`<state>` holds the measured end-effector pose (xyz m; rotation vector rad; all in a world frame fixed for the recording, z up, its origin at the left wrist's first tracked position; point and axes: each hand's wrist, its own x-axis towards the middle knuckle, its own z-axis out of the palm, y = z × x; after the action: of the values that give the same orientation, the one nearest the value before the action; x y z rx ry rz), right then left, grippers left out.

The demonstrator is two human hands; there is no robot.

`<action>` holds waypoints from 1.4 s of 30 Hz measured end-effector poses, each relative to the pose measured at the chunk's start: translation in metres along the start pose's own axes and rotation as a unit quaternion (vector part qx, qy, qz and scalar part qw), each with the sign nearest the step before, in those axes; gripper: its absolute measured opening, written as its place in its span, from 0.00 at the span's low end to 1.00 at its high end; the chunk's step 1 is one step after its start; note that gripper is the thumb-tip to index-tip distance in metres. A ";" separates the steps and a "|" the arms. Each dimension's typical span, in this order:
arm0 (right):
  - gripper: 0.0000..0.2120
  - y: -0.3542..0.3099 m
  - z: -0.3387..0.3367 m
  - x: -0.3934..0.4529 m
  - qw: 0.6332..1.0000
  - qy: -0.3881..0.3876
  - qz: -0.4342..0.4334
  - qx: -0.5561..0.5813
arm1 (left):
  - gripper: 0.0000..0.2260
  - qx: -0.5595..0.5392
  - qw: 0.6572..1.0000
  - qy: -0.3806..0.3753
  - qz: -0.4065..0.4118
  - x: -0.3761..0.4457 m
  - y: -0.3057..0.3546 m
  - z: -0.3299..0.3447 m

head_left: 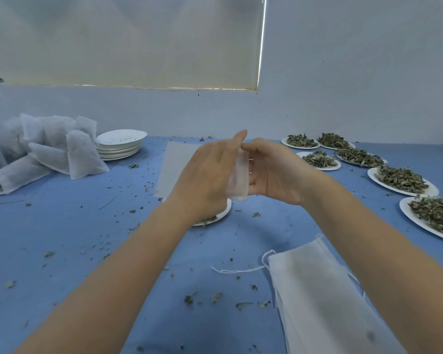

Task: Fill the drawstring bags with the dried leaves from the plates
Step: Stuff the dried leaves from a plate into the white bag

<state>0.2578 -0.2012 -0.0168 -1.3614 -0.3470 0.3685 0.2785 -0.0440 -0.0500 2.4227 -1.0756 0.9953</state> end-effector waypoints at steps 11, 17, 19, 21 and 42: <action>0.35 -0.008 0.049 0.058 0.994 -0.054 0.090 0.031 | 0.24 0.122 0.986 -0.023 -0.113 -0.004 -0.033 -0.009; 0.32 0.005 0.053 0.082 0.997 -0.051 0.057 -0.011 | 0.23 0.142 0.982 -0.047 -0.116 -0.024 -0.072 -0.032; 0.27 0.011 0.051 0.086 0.999 0.000 0.022 -0.043 | 0.25 0.140 0.979 -0.044 -0.140 -0.031 -0.083 -0.035; 0.23 0.017 0.052 0.088 0.997 0.017 0.001 -0.076 | 0.27 0.128 0.980 -0.042 -0.145 -0.039 -0.089 -0.032; 0.18 0.077 -0.024 0.119 0.767 0.086 0.083 -0.630 | 0.23 0.078 0.962 -0.099 -0.243 -0.052 -0.115 0.034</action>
<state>0.3704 -0.1561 -0.0933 -2.7573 -0.3164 0.1080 0.3547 0.0425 -0.1106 2.7627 -0.4169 0.7046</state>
